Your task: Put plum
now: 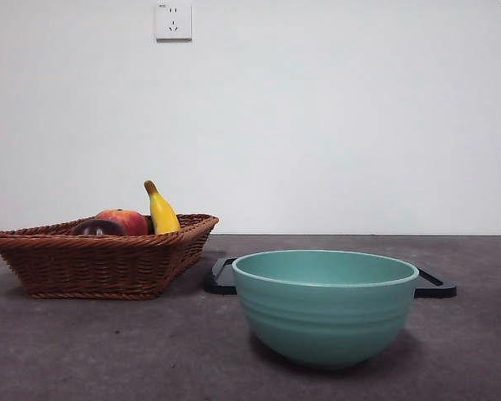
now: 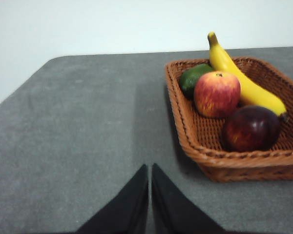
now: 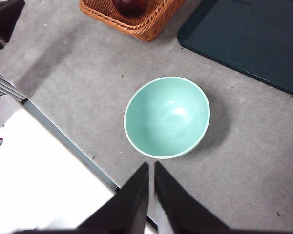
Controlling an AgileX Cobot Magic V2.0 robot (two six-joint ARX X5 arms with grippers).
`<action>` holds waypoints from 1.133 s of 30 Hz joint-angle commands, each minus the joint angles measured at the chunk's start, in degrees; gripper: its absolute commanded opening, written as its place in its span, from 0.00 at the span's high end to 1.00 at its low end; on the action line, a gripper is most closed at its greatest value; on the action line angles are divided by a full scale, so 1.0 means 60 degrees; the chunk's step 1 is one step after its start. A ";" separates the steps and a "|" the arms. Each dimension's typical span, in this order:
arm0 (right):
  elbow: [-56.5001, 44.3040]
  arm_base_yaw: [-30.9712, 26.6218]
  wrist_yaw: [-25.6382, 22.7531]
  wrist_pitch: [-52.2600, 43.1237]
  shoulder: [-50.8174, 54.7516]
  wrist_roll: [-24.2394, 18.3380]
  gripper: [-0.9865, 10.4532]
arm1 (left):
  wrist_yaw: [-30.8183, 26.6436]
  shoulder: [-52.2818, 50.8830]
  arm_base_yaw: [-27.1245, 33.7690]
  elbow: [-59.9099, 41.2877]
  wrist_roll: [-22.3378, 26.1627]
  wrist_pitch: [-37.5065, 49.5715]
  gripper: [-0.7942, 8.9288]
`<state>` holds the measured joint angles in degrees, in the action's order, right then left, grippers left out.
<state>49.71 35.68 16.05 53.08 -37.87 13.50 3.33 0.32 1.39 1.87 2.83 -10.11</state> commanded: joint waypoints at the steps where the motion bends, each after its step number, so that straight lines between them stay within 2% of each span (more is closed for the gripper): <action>1: 0.0157 0.0076 -0.0036 -0.0091 -0.0033 -0.0076 0.91 | 0.0004 -0.0025 0.0033 -0.0204 -0.0127 -0.0018 0.91; 34: 0.0157 -0.0084 -0.0102 -0.0076 0.0171 -0.0080 0.91 | 0.0004 -0.0025 0.0033 -0.0200 -0.0160 -0.0098 0.91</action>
<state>49.71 35.05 15.59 53.08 -37.26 13.47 3.31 0.30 1.39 1.85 2.04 -10.22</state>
